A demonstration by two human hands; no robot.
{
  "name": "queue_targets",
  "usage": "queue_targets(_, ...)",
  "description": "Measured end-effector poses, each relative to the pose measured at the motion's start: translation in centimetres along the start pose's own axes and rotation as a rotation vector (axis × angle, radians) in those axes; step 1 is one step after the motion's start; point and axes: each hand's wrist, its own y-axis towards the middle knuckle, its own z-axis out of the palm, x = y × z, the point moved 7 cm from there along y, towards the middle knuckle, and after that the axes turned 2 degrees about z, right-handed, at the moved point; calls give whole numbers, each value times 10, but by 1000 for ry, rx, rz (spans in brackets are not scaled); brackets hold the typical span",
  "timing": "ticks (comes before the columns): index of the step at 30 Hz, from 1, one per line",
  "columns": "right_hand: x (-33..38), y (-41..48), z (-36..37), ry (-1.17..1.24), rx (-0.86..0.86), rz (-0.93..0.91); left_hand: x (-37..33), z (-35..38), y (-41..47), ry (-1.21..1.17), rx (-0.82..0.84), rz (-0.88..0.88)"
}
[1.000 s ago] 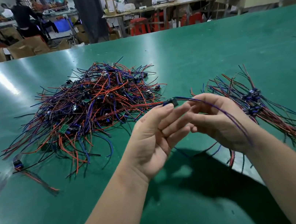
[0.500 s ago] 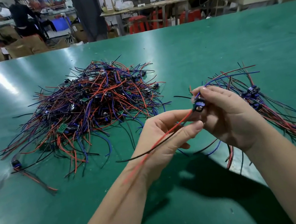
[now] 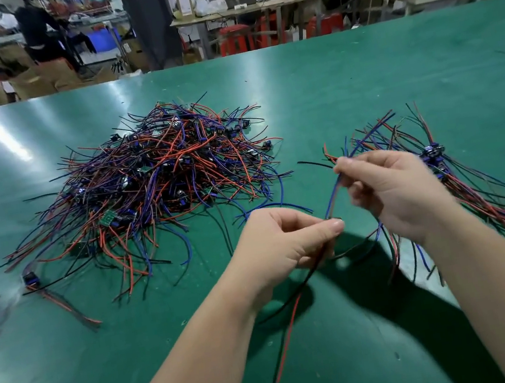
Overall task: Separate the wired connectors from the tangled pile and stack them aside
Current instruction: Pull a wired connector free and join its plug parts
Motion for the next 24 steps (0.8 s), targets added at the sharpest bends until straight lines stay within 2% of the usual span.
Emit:
queue_targets(4, 14, 8, -44, 139, -259, -90, 11, 14, -4, 140, 185, -87)
queue_targets(6, 16, 9, -59, 236, -357, -138, 14, 18, -5, 213, 219, -83)
queue_targets(8, 17, 8, -70, 295, -450, -177, 14, 17, -4, 226, 193, -56)
queue_targets(11, 20, 3, -77, 304, -586, -213, 8, 6, 1, 100, 32, 5)
queue_targets(14, 30, -6, -59, 114, -554, -321, 3, -15, 6, -141, -185, 54)
queue_targets(17, 36, -19, -17, -229, -362, -493, 0, -34, 9, -306, -360, 95)
queue_targets(19, 36, -33, 5, -430, -293, -652, 0, -41, 10, -354, -425, 122)
queue_targets(22, 43, -56, 22, -659, -349, -964, 2, -47, 10, -444, -504, 147)
queue_targets(24, 42, -58, 27, -663, -294, -995, 3, -50, 10, -537, -527, 157)
